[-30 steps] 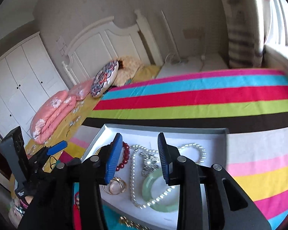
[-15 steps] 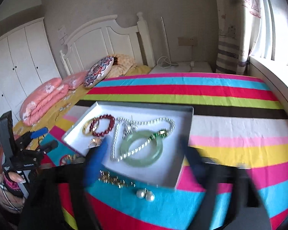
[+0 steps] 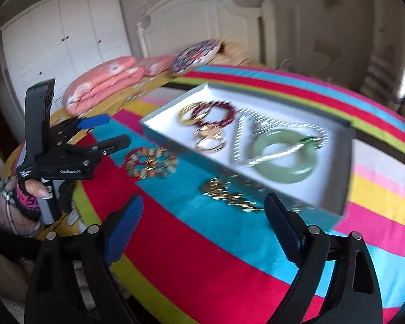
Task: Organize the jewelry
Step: 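Move the right gripper over the gold safety-pin brooch on the bedspread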
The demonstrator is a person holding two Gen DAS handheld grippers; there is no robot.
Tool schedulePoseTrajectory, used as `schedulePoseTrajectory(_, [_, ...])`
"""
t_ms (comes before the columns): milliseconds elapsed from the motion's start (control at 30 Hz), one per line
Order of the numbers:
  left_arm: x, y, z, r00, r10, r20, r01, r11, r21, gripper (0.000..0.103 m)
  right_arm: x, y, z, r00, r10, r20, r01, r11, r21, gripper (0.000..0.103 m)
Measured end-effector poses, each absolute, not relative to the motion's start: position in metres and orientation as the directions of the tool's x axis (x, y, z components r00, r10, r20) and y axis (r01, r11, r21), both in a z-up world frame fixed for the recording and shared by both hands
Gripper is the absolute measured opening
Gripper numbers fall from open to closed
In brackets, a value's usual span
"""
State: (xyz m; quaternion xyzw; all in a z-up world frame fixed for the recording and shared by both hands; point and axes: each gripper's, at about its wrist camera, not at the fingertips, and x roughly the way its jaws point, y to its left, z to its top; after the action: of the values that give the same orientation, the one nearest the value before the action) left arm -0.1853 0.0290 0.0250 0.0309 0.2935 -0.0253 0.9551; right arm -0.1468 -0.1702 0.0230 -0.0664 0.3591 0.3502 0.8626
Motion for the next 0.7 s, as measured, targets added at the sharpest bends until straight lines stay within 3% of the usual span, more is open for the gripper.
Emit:
schedulePoseTrajectory(467, [-0.183,0.035,0.023,0.816,-0.066,-0.575,0.081,0.997,0.001,0.100,-0.136,-0.137,0.005,0.419,0.503,-0.756,-0.704,0.706,0.079,0.082])
schedulePoseTrajectory(700, [-0.190,0.035,0.020,0.805,-0.068,-0.589,0.090,0.996,0.008,0.100,-0.159,-0.133,0.011,0.361,0.549,-0.754,-0.764,0.638,0.098,0.071])
